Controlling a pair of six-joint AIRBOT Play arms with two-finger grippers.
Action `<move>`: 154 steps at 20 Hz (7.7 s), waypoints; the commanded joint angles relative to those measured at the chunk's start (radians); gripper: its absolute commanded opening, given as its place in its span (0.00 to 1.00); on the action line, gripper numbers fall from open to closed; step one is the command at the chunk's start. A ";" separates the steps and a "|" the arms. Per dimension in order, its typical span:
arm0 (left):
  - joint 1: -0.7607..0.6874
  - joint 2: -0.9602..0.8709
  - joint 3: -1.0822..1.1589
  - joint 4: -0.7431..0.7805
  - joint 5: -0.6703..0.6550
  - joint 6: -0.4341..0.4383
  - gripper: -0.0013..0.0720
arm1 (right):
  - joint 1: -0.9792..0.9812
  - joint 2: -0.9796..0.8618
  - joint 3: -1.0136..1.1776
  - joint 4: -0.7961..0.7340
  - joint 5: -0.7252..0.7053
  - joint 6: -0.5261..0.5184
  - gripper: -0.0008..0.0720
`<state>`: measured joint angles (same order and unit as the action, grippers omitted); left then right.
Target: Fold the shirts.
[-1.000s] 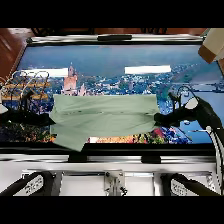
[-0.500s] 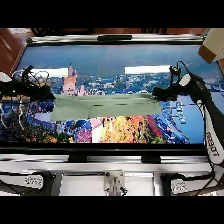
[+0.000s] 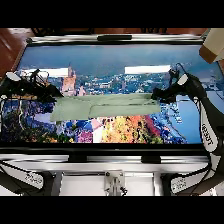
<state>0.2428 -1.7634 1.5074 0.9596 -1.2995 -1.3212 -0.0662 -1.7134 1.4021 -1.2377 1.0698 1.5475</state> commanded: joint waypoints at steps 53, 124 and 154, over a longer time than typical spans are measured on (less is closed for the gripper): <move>-0.172 0.352 0.036 -0.173 0.021 -0.004 0.07 | 0.465 0.293 0.007 0.574 -0.161 -0.124 0.11; -0.121 0.492 0.033 -0.173 -0.127 0.004 0.07 | -0.837 0.633 -0.810 -0.257 0.256 0.214 0.15; -0.452 0.243 0.045 0.592 -0.072 -0.311 1.00 | 0.211 0.287 0.075 -0.317 0.428 0.271 0.69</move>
<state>-0.2066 -1.5185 1.5558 1.5646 -1.4117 -1.6279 0.1368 -1.4067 1.4761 -1.4887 1.3792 1.8126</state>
